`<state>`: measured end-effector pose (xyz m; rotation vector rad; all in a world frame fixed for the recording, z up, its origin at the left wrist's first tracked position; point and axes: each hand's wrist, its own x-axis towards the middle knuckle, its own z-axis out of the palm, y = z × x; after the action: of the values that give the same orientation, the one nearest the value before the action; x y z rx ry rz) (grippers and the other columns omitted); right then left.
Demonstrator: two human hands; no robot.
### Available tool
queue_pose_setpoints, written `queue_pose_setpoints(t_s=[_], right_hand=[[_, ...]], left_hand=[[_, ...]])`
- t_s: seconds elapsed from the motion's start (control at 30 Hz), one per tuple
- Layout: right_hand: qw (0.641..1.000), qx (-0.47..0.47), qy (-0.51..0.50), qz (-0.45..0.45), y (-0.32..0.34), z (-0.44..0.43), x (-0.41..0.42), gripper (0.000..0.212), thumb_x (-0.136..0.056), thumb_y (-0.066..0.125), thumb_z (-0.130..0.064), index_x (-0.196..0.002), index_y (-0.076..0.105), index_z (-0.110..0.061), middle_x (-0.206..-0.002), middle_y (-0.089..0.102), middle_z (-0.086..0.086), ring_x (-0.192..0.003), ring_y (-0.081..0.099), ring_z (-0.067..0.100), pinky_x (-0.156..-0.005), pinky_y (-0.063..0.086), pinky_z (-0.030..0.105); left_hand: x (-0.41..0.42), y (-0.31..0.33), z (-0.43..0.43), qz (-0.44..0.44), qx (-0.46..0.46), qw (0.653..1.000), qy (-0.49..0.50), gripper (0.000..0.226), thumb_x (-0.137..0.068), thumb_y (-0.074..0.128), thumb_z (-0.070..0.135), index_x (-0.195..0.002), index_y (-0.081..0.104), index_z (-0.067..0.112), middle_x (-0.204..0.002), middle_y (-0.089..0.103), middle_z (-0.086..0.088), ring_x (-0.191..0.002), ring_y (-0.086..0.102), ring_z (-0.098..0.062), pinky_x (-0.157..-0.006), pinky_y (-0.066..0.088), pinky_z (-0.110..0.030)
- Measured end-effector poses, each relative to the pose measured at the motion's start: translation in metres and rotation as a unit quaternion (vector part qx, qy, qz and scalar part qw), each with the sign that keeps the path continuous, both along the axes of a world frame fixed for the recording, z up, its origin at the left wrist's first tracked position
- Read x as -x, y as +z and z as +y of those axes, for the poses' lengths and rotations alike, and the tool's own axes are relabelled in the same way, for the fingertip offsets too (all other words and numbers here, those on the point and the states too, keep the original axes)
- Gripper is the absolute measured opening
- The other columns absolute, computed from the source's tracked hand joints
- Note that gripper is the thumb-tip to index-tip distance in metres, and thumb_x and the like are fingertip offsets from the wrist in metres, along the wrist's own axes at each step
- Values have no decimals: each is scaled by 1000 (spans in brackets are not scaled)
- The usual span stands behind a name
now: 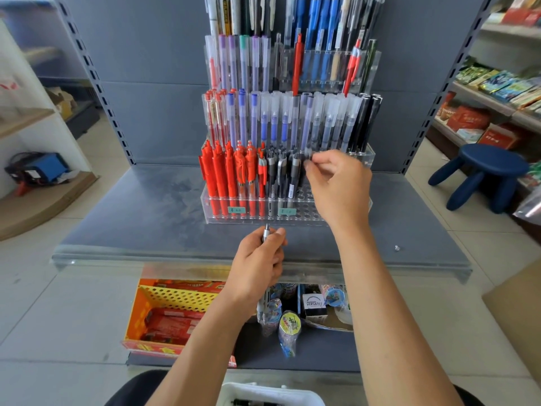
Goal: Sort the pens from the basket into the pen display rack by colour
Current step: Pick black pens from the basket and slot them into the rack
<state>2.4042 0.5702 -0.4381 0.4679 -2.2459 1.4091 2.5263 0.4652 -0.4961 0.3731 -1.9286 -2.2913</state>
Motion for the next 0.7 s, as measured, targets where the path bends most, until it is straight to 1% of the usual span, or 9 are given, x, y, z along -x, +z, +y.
queue_pose_setpoints(t_s=[0.07, 0.13, 0.2, 0.33, 0.43, 0.5, 0.57, 0.63, 0.7], right_hand=[[1000, -19, 1, -10, -7, -3, 1, 20, -95, 67, -13, -113, 76, -12, -99, 78, -2, -82, 71, 4, -78, 56, 15], [1000, -17, -9, -9, -12, -5, 1, 19, -95, 66, -13, -111, 77, -13, -96, 78, -3, -82, 72, 6, -79, 60, 26], [999, -20, -11, -22, -13, -5, 2, 18, -95, 66, -13, -108, 77, -14, -93, 77, -4, -81, 72, 7, -79, 61, 31], [998, -33, 2, -61, -11, -4, -1, 21, -91, 66, -7, -109, 72, -15, -87, 71, -10, -80, 68, 6, -81, 59, 30], [997, 11, -3, -77, -9, -6, -13, 29, -89, 68, -12, -114, 54, -16, -80, 67, -11, -74, 64, 4, -70, 53, 26], [997, 13, 10, -75, -4, -6, -21, 21, -89, 69, -17, -103, 53, -18, -74, 63, -9, -67, 60, 4, -64, 50, 26], [991, -39, 84, -94, 5, -2, -27, 13, -88, 72, -26, -89, 60, -20, -72, 62, -8, -64, 58, 3, -62, 47, 23], [962, -122, 192, -154, 14, 1, -32, 23, -85, 76, -42, -82, 66, -22, -72, 66, -6, -62, 60, 1, -60, 46, 20], [925, -185, 259, -206, 16, 2, -39, 36, -74, 82, -57, -80, 70, -24, -71, 67, -7, -59, 61, 1, -57, 46, 19]], left_hand=[[0, -1, 0, 0, -2, 1000, 0, 24, -106, 47, 24, -87, 49, 9, -62, 30, 1, -51, 21, -14, -42, 19, -23], [0, -1, 0, 3, -4, 1000, 1, 24, -106, 48, 23, -87, 49, 9, -62, 30, 1, -50, 22, -14, -41, 19, -22], [0, -1, 0, 5, -5, 1000, 2, 23, -106, 47, 23, -88, 49, 8, -61, 31, 1, -50, 22, -13, -41, 19, -21], [1, 0, 0, 1, -3, 1000, 2, 22, -106, 47, 23, -90, 50, 8, -61, 32, 1, -49, 22, -13, -41, 19, -22], [1, 1, 0, 4, -4, 1000, 4, 22, -106, 47, 22, -90, 49, 9, -62, 31, 1, -49, 21, -13, -41, 19, -22], [2, 1, 1, 8, -11, 1000, 5, 22, -106, 47, 22, -90, 49, 8, -62, 30, 0, -49, 21, -13, -40, 20, -21], [2, 0, 1, 10, -19, 1000, 6, 23, -107, 47, 23, -89, 49, 8, -62, 29, 0, -49, 20, -13, -40, 20, -20], [2, 0, 2, 12, -20, 1000, 8, 23, -107, 46, 22, -89, 49, 8, -63, 27, -1, -50, 18, -13, -40, 20, -21], [2, 1, 2, 21, -8, 1000, 9, 22, -108, 42, 18, -89, 49, 9, -67, 20, -7, -51, 17, -13, -41, 19, -21]])
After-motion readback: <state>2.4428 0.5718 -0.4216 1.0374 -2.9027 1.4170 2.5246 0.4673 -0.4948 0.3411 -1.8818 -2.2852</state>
